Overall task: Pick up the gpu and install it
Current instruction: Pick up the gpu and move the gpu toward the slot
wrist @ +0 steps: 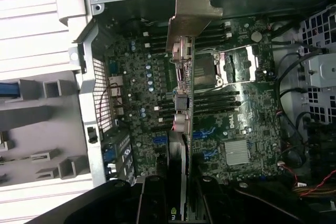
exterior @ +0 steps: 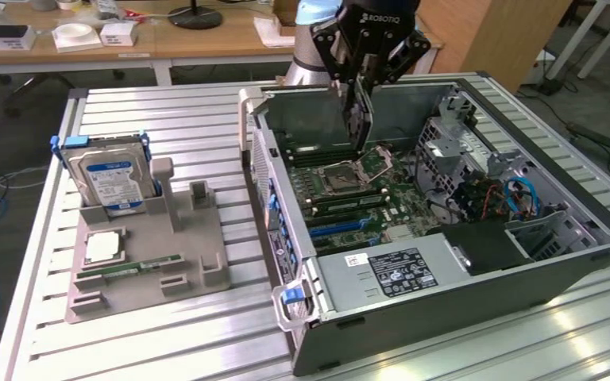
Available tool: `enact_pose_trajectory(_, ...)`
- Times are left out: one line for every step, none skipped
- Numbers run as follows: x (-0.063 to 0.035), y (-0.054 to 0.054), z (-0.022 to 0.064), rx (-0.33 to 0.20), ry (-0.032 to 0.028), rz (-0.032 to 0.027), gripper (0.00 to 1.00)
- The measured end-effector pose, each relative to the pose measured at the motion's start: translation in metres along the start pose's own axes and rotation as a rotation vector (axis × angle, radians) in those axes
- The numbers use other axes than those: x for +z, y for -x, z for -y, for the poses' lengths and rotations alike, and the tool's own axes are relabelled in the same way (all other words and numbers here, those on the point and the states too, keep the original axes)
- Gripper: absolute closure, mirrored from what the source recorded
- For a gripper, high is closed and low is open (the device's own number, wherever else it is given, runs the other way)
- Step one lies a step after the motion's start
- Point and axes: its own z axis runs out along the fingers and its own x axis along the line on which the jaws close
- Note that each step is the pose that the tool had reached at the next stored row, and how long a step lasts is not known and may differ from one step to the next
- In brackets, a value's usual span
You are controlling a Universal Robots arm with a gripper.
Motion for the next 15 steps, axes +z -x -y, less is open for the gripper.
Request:
enact_pose_trajectory(0.0, 0.001, -0.0002, -0.001, 0.0, -0.0001, 0.73)
enact_pose_trajectory(0.0, 0.003, -0.0004, -0.002, 0.0, -0.0001, 0.73)
enact_pose_trajectory(0.0, 0.004, -0.0006, -0.002, -0.0001, -0.0001, 0.73)
enact_pose_trajectory(0.0, 0.005, -0.0008, -0.003, -0.0001, -0.0001, 0.73)
enact_pose_trajectory(0.0, 0.006, -0.0009, -0.004, -0.0001, -0.0002, 0.73)
enact_pose_trajectory(0.0, 0.007, -0.0011, -0.004, -0.0001, -0.0002, 0.73)
enact_pose_trajectory(-0.0001, 0.008, -0.0012, -0.005, -0.0001, -0.0002, 0.73)
enact_pose_trajectory(0.0, 0.009, -0.0014, -0.006, -0.0001, -0.0002, 0.73)
enact_pose_trajectory(0.0, 0.01, -0.0015, -0.007, -0.0001, -0.0002, 0.73)
enact_pose_trajectory(0.0, 0.011, -0.0017, -0.008, -0.0001, -0.0003, 0.73)
enact_pose_trajectory(0.0, 0.013, -0.0021, -0.009, -0.0001, -0.0003, 0.73)
enact_pose_trajectory(0.0002, 0.015, -0.0024, -0.01, 0.0, -0.0003, 0.73)
enact_pose_trajectory(0.0005, 0.016, -0.0026, -0.011, -0.0001, -0.0003, 0.73)
enact_pose_trajectory(0.0009, 0.018, -0.0029, -0.012, -0.0001, -0.0004, 0.73)
enact_pose_trajectory(0.0013, 0.019, -0.0031, -0.014, 0.0, -0.0005, 0.73)
